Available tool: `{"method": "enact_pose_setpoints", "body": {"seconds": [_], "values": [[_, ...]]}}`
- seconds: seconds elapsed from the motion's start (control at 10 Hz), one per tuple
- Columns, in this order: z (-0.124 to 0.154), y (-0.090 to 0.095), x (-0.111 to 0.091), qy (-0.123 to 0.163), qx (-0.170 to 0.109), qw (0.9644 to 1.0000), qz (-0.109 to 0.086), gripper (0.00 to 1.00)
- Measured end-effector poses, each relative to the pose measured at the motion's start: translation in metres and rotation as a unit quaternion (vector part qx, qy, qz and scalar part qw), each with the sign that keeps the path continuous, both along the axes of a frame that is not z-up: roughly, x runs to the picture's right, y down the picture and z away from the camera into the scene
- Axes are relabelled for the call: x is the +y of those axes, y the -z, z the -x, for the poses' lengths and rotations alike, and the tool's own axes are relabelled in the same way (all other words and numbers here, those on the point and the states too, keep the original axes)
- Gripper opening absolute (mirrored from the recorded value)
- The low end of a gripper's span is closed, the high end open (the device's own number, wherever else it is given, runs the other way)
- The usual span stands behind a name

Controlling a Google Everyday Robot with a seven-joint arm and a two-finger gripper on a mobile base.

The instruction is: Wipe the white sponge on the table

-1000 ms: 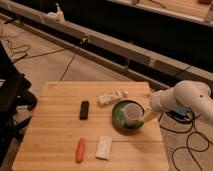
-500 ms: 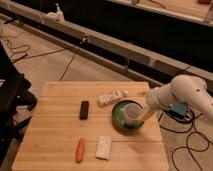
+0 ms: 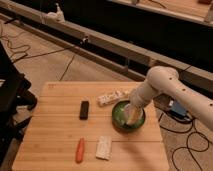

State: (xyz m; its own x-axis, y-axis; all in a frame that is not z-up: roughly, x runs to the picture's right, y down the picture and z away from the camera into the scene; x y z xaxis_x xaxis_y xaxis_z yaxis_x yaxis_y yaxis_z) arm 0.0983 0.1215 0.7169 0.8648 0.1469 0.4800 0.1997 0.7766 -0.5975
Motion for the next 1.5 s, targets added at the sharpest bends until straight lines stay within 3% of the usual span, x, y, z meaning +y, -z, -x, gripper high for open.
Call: {"method": "enact_pose_setpoints", "body": {"seconds": [0.2,0.5,1.0,1.1,1.5], "values": [[0.031,-0.008,0.024,0.07,-0.041,0.9962,0.03,0.78],[0.071,-0.011,0.051,0.143,-0.094,0.9837,0.056,0.78],[0.072,-0.01,0.052,0.147,-0.095,0.983,0.056,0.78],[0.068,-0.009,0.055,0.165,-0.098,0.9798,0.058,0.78],[0.08,-0.013,0.077,0.256,-0.14,0.9544,0.063,0.78]]}}
